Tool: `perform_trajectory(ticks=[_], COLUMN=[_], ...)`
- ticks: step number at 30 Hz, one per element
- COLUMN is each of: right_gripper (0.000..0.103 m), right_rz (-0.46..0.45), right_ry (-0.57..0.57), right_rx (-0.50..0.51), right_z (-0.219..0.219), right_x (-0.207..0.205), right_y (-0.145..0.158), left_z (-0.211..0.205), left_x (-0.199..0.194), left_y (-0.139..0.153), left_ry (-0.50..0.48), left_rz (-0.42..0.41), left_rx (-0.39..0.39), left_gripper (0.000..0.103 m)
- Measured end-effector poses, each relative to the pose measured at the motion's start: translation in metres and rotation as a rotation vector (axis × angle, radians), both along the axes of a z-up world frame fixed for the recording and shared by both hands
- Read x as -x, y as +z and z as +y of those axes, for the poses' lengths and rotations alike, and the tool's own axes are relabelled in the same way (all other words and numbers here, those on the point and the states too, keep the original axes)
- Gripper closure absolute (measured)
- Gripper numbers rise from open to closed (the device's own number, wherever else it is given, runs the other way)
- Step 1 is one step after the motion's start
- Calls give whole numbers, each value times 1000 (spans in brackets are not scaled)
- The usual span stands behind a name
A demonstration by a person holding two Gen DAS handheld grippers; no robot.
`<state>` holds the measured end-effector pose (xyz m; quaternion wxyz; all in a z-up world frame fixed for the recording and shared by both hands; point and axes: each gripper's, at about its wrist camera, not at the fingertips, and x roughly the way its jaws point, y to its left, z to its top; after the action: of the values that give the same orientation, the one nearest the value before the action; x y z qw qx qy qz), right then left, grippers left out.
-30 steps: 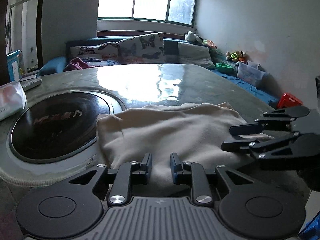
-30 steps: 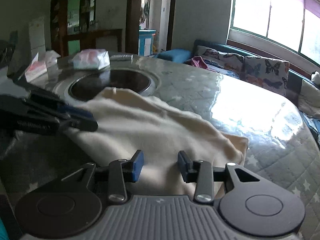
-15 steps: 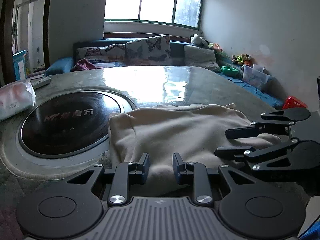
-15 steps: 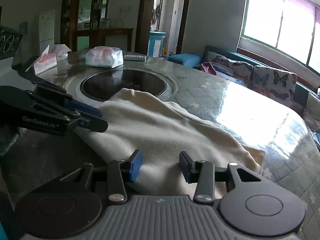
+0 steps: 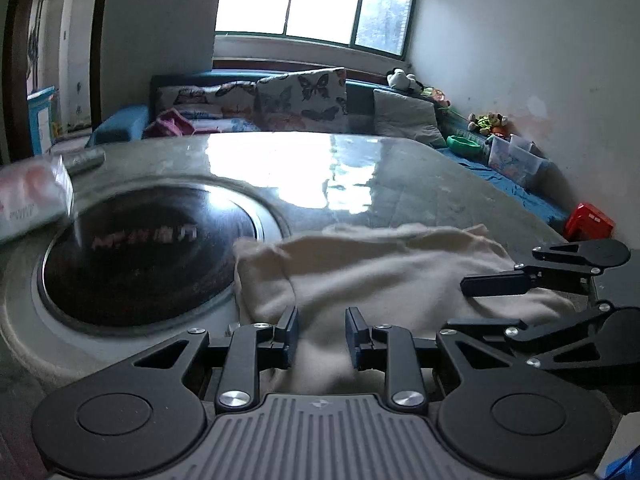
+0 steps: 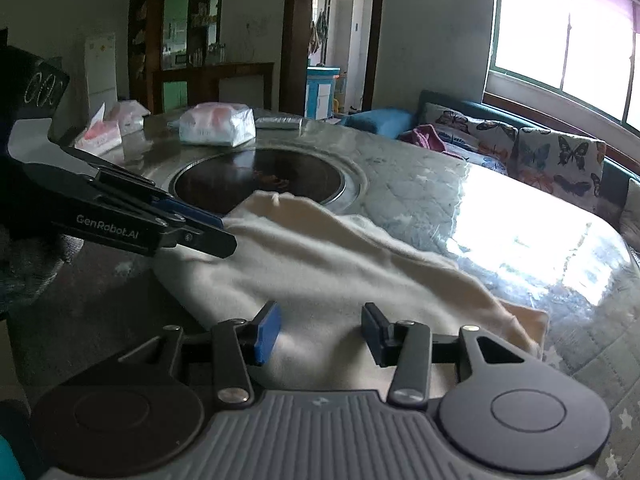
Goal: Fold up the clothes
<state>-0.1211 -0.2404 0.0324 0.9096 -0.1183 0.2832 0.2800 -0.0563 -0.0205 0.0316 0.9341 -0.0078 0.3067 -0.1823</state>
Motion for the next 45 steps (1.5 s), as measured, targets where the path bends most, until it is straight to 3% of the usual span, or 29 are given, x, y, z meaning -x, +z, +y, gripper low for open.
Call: perform_trajectory(ticks=[10,15,22,25,31,34,39,45], right_gripper=[42,37,29,27,18,15,1,0], right_rz=[26,37,40,44,54,60,56,54], right_ry=[-34,-43,-65,-68,-89,-98,-108,-119], right_rx=[-26,-43,-56,-62,-71,-77,-77,-69], right_z=[-4,-8,-10,-12,-12,-12,-9,-7], right_x=[-5,-7,-8,-8,-11,-12,-12,-9], right_y=[-7,-9,-10,-11,-11,-9,-7,-9], left_z=[-20,-15,-13,-19,-20,-21,-21,-18], left_x=[-58,-82,-80,-79,-81,-76,-66,-51], left_y=[-7,-12,-7,-7,-12,-8,0,6], left_ry=[-62,-14,12,15,29,37,48,64], left_rz=[55,84,56,31,47,37,11,-2], left_rx=[-7,6,2,-54,-64,-70,-63,-59], left_gripper=[75,75,75,75,73,70,54,45])
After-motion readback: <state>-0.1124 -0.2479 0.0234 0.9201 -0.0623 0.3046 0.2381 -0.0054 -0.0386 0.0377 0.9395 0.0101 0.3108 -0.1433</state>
